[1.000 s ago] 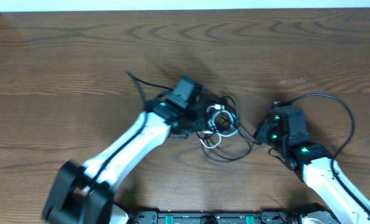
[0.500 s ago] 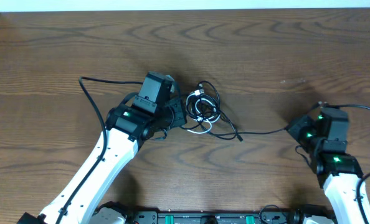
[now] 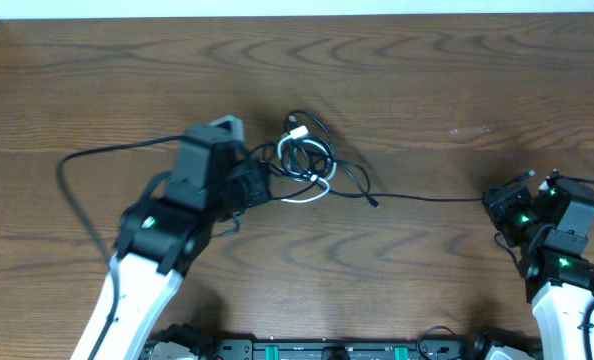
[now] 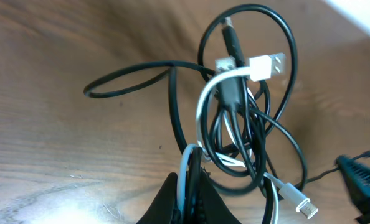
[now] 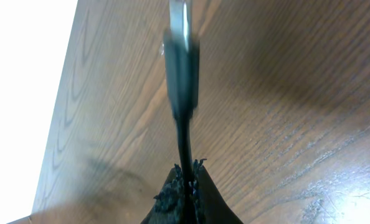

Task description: Untangle cables

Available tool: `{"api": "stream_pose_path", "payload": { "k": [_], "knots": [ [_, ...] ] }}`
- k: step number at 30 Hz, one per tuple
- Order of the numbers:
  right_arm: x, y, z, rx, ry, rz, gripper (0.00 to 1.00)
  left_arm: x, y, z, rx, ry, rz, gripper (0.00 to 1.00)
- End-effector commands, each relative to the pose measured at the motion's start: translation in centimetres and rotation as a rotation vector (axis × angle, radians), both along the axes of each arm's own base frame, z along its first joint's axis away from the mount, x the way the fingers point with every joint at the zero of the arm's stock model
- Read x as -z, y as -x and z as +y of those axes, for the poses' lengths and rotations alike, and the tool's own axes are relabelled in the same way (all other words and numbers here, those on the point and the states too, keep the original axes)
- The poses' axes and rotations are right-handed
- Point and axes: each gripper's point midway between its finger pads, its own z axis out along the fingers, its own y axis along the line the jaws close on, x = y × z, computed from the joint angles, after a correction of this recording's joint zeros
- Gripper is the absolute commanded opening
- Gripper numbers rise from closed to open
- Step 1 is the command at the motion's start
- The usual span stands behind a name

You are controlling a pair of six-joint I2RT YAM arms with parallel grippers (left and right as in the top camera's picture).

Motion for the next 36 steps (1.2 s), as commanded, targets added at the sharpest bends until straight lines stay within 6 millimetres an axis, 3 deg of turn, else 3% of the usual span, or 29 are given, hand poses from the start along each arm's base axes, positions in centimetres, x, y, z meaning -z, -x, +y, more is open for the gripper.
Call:
{"api": "stream_pose_path", "payload": {
  "k": [1, 5, 8, 12, 14, 17, 19, 21, 23, 25, 26, 27, 32, 36],
  "knots": [
    [-0.4, 0.0, -1.8, 0.057, 0.050, -0.006, 0.01, -2.3, 0.2, 2.5, -0.068, -0.018, -0.090, 0.08],
    [-0.6, -0.1, -0.9, 0.018, 0.017, -0.017, 0.01, -3.0, 1.2, 3.1, -0.079, -0.014, -0.105, 0.11],
    [-1.6, -0.7, -0.1, -0.055, 0.023, -0.074, 0.01, -2.2, 2.0, 3.4, -0.078, -0.027, -0.064, 0.12],
    [-4.7, -2.6, 0.7, -0.130, 0.028, -0.236, 0.01, -1.1, 2.6, 3.5, -0.077, -0.046, -0.010, 0.12],
    [-6.7, -3.7, 0.4, -0.137, 0.065, -0.331, 0.01, -1.0, 2.5, 3.5, -0.076, -0.048, -0.005, 0.11],
    [-9.3, -5.0, -1.0, -0.086, 0.146, -0.441, 0.18, -1.6, 1.9, 3.3, -0.077, -0.035, -0.038, 0.08],
    [-10.0, -5.3, -2.3, -0.025, 0.193, -0.467, 0.19, -2.3, 1.3, 3.1, -0.076, -0.020, -0.075, 0.08],
    [-9.9, -5.3, -3.5, 0.035, 0.228, -0.452, 0.29, -3.0, 0.8, 3.1, -0.074, -0.019, -0.117, 0.08],
    [-9.0, -5.0, -4.7, 0.097, 0.255, -0.405, 0.49, -3.7, 0.4, 3.0, -0.042, -0.041, -0.168, 0.08],
    [-7.5, -4.4, -5.7, 0.152, 0.275, -0.331, 0.72, -4.2, 0.0, 2.8, -0.001, -0.071, -0.217, 0.08],
    [-6.7, -4.1, -5.9, 0.163, 0.276, -0.297, 0.92, -4.4, -0.1, 2.8, 0.023, -0.092, -0.240, 0.08],
    [-6.0, -3.8, -6.1, 0.171, 0.276, -0.266, 0.99, -4.5, -0.1, 2.6, 0.052, -0.109, -0.257, 0.08],
    [-2.8, -2.9, -5.8, 0.159, 0.244, -0.139, 0.99, -5.4, 0.5, 2.1, 0.119, -0.114, -0.300, 0.08],
    [-0.6, -1.8, -5.4, 0.150, 0.219, -0.040, 0.99, -7.5, -0.2, 2.5, 0.095, -0.123, -0.397, 0.07]
  ]
}}
